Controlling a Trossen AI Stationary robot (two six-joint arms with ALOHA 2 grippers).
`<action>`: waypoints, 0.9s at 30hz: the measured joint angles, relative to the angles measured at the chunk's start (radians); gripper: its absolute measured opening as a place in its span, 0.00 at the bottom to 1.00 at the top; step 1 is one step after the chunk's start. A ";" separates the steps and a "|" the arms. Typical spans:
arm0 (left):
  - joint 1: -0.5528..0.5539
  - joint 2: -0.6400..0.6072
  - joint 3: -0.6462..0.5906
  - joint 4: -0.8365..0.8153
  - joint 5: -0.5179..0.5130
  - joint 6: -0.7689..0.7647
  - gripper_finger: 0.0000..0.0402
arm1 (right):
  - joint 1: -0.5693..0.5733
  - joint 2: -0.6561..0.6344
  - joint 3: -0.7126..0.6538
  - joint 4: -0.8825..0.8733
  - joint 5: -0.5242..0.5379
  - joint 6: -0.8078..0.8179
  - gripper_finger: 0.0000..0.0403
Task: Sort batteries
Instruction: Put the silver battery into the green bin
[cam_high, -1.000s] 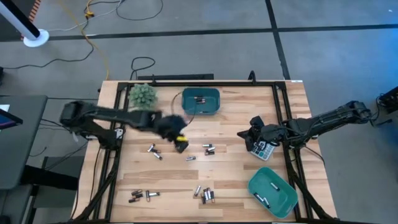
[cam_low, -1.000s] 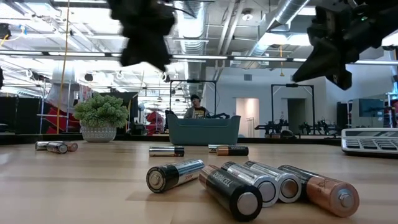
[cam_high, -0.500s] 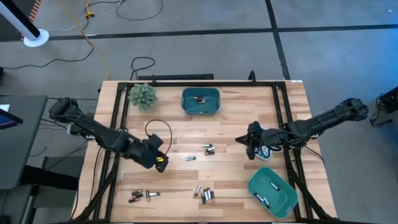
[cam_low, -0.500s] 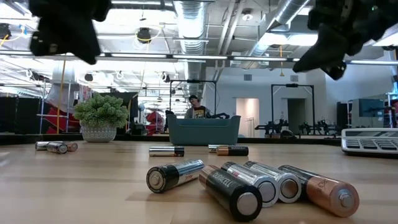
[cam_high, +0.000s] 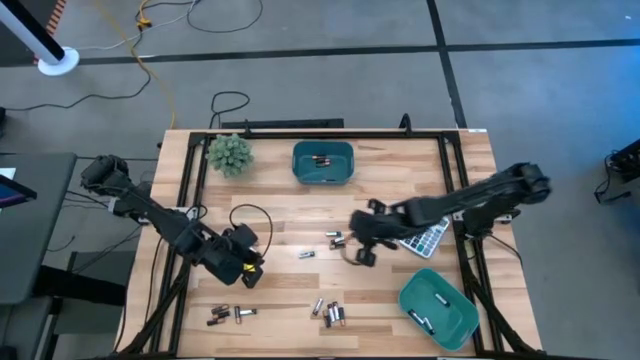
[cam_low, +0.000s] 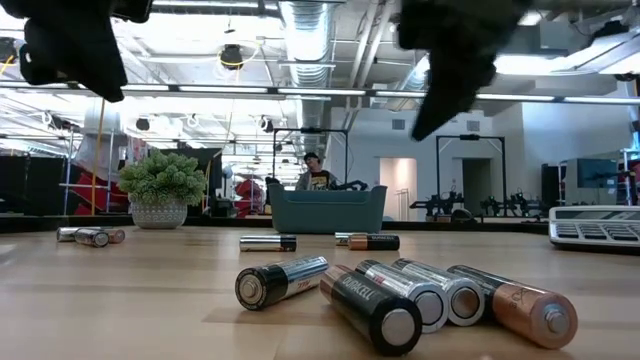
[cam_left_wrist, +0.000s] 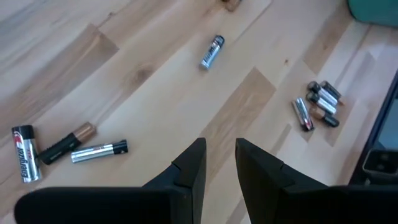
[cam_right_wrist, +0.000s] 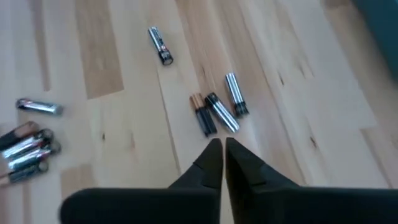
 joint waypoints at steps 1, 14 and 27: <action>-0.008 0.000 0.000 0.000 0.000 0.000 0.21 | -0.015 0.043 0.046 -0.028 -0.019 -0.004 0.12; -0.119 0.000 0.001 -0.042 -0.002 -0.056 0.21 | -0.144 0.482 0.512 -0.273 -0.134 -0.152 0.40; -0.183 0.000 0.002 -0.109 -0.010 -0.133 0.21 | -0.191 0.682 0.556 -0.372 -0.205 -0.215 0.42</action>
